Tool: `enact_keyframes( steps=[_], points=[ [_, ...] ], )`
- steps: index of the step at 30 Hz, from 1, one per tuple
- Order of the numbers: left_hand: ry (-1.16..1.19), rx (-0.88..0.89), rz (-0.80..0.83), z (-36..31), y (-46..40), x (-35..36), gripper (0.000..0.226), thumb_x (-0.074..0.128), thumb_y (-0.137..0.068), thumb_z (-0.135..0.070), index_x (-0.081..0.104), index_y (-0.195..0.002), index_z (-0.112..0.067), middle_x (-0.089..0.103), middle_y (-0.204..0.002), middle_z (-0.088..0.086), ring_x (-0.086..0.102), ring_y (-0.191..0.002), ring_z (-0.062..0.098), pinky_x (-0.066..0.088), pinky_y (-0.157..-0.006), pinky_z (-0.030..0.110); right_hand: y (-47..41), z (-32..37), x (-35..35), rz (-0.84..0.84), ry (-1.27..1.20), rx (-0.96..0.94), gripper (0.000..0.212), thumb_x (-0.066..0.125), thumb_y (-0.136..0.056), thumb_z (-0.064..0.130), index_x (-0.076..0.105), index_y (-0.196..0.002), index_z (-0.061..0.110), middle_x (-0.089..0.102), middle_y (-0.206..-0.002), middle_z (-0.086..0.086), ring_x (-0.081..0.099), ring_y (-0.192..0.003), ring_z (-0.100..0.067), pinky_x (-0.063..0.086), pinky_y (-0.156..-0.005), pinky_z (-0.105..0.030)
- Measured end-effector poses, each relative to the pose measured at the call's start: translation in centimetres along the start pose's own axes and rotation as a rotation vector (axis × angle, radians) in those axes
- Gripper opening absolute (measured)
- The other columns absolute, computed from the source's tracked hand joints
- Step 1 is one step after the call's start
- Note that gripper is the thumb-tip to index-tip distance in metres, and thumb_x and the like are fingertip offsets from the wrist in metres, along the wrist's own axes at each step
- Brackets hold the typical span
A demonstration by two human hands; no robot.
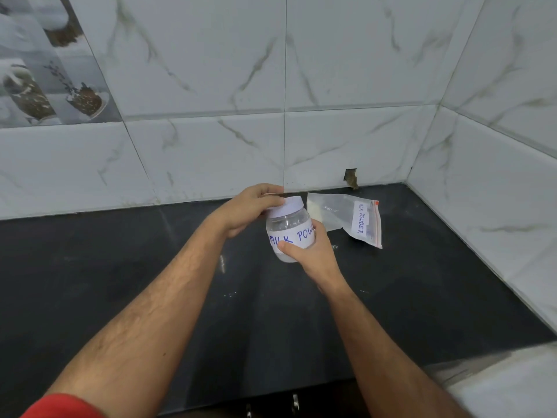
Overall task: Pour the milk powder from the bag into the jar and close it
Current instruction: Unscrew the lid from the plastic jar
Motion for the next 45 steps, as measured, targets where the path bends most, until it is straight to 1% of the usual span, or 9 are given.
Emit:
enact_keyframes(
  steps=[2,5,10,15,23,28,33,40,45],
  points=[
    [0.008,-0.016,0.023,1.0,0.1,-0.6,0.036,0.064,-0.092,-0.005,0.056,-0.125,-0.017,0.066,-0.125,0.011,0.062,-0.118,0.023,0.046,-0.106,0.034,-0.1,-0.6,-0.3,-0.011,0.027,0.012,0.082,0.091,-0.067,0.022,0.044,-0.134,0.023,0.063,-0.118,0.006,0.064,-0.106,-0.009,0.055,-0.076,-0.02],
    [-0.04,-0.016,-0.006,1.7,0.3,-1.6,0.046,0.078,-0.077,-0.015,0.06,-0.118,-0.024,0.071,-0.118,0.009,0.065,-0.115,0.024,0.043,-0.11,0.043,0.0,-0.7,-0.4,0.0,0.059,0.014,0.084,0.091,-0.067,0.023,0.041,-0.134,0.026,0.061,-0.118,0.009,0.063,-0.104,-0.009,0.056,-0.078,-0.021],
    [-0.041,-0.008,0.022,1.5,0.6,-0.5,0.08,0.082,-0.07,-0.025,0.045,-0.141,-0.02,0.064,-0.13,0.005,0.066,-0.115,0.018,0.048,-0.105,0.036,0.5,-0.4,0.9,0.036,0.103,-0.024,0.085,0.092,-0.066,0.022,0.041,-0.134,0.025,0.06,-0.118,0.011,0.062,-0.104,-0.006,0.054,-0.077,-0.017],
    [-0.005,-0.003,0.015,1.7,0.9,-0.1,0.092,0.085,-0.069,-0.025,0.037,-0.148,-0.019,0.067,-0.128,0.003,0.066,-0.115,0.017,0.048,-0.103,0.034,0.4,-0.7,0.8,0.013,0.122,-0.015,0.086,0.092,-0.066,0.024,0.039,-0.133,0.026,0.059,-0.121,0.008,0.062,-0.106,-0.008,0.054,-0.08,-0.018],
    [-0.094,0.026,-0.105,1.5,1.2,-2.1,0.066,0.077,-0.082,-0.007,0.048,-0.14,-0.014,0.07,-0.118,0.004,0.066,-0.111,0.016,0.045,-0.108,0.038,-0.2,-0.4,-0.5,-0.032,0.174,-0.005,0.091,0.092,-0.064,0.031,0.037,-0.137,0.025,0.06,-0.123,0.007,0.061,-0.11,-0.011,0.05,-0.077,-0.016],
    [-0.102,0.046,-0.071,1.5,0.7,-0.9,0.08,0.083,-0.078,-0.021,0.042,-0.146,-0.021,0.053,-0.139,0.005,0.058,-0.121,0.014,0.048,-0.093,0.022,0.6,0.2,0.8,0.013,0.207,-0.026,0.084,0.091,-0.064,0.03,0.039,-0.13,0.031,0.06,-0.116,0.013,0.062,-0.102,-0.006,0.051,-0.075,-0.017],
    [-0.088,0.037,-0.066,1.6,0.6,-0.5,0.097,0.084,-0.066,-0.036,0.037,-0.149,-0.023,0.052,-0.142,0.004,0.054,-0.127,0.014,0.045,-0.098,0.026,0.6,0.0,0.8,-0.002,0.222,-0.014,0.085,0.091,-0.063,0.032,0.038,-0.129,0.032,0.061,-0.117,0.011,0.062,-0.1,-0.005,0.053,-0.075,-0.018],
    [-0.122,0.036,-0.191,2.1,1.1,-3.0,0.066,0.077,-0.083,-0.013,0.048,-0.142,-0.016,0.067,-0.124,0.005,0.064,-0.113,0.015,0.043,-0.11,0.04,-0.3,0.2,-0.1,-0.039,0.234,-0.006,0.091,0.092,-0.064,0.031,0.037,-0.136,0.026,0.059,-0.122,0.008,0.061,-0.109,-0.013,0.047,-0.073,-0.014],
    [-0.122,0.052,-0.138,1.7,1.0,-2.1,0.084,0.085,-0.075,-0.023,0.042,-0.146,-0.02,0.051,-0.144,0.007,0.055,-0.125,0.015,0.045,-0.104,0.03,0.4,0.0,1.3,0.005,0.232,-0.024,0.088,0.092,-0.062,0.032,0.039,-0.132,0.03,0.061,-0.118,0.01,0.063,-0.104,-0.008,0.055,-0.08,-0.022]
  ],
)
Point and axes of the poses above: each hand's wrist, its own y-axis away from the middle knuckle, its own x-axis out of the palm, z = x × y, the point moved 10 cm from there along -y, towards the middle knuckle
